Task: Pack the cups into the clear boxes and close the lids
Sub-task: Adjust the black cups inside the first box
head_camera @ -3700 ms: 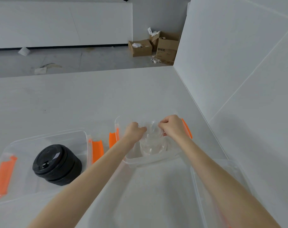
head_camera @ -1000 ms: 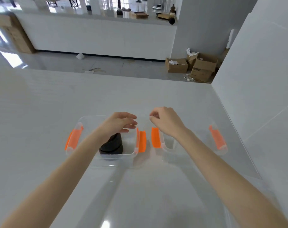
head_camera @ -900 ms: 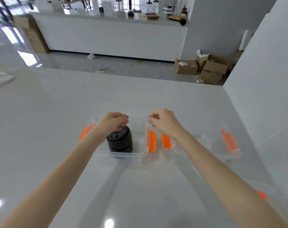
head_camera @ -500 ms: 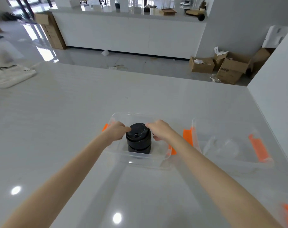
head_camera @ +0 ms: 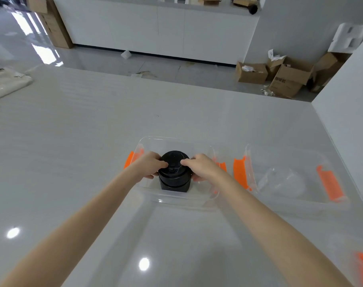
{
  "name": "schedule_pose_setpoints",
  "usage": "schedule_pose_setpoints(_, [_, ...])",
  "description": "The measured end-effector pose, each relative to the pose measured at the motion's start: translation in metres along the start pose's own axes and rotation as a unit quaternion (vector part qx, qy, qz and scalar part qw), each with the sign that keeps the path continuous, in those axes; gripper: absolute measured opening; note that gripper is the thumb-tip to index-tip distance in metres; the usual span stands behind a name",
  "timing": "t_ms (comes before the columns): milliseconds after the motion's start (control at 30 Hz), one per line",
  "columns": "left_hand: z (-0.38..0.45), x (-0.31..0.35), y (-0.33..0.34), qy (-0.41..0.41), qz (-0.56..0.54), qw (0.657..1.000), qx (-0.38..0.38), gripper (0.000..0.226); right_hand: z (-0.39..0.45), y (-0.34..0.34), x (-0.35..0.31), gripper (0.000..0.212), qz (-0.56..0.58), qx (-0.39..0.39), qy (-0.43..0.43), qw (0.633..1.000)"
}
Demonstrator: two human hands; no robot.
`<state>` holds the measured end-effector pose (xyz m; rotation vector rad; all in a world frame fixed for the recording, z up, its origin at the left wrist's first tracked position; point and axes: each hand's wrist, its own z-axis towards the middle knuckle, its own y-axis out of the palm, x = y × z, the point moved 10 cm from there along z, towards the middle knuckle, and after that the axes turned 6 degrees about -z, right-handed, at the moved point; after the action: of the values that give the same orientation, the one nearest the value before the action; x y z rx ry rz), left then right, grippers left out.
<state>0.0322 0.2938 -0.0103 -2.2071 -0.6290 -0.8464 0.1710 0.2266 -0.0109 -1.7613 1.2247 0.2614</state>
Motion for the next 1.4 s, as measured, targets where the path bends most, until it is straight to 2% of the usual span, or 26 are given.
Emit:
schedule_pose_setpoints(133, [-0.003,0.0,0.001,0.002,0.014,1.0,-0.007,0.029,-0.005,0.006,0.0,0.039,-0.009,-0.027,0.008,1.0])
schedule_pose_setpoints(267, [-0.004,-0.002,0.002,-0.003,0.022,1.0,-0.015,0.029,-0.01,0.01,-0.002,0.026,-0.029,-0.035,0.003,0.999])
schedule_pose_setpoints(767, [-0.006,-0.004,0.003,-0.009,0.015,1.0,-0.012,0.031,-0.009,0.012,0.0,0.037,-0.027,-0.051,0.016,0.998])
schedule_pose_setpoints(1067, [-0.007,0.004,-0.007,0.005,0.033,0.999,0.027,0.032,-0.004,0.006,-0.005,0.035,-0.02,-0.012,0.015,1.0])
schedule_pose_setpoints(1400, [-0.005,0.002,-0.002,-0.002,0.038,0.999,0.018,0.03,-0.002,0.011,0.0,0.034,0.005,-0.01,0.023,1.0])
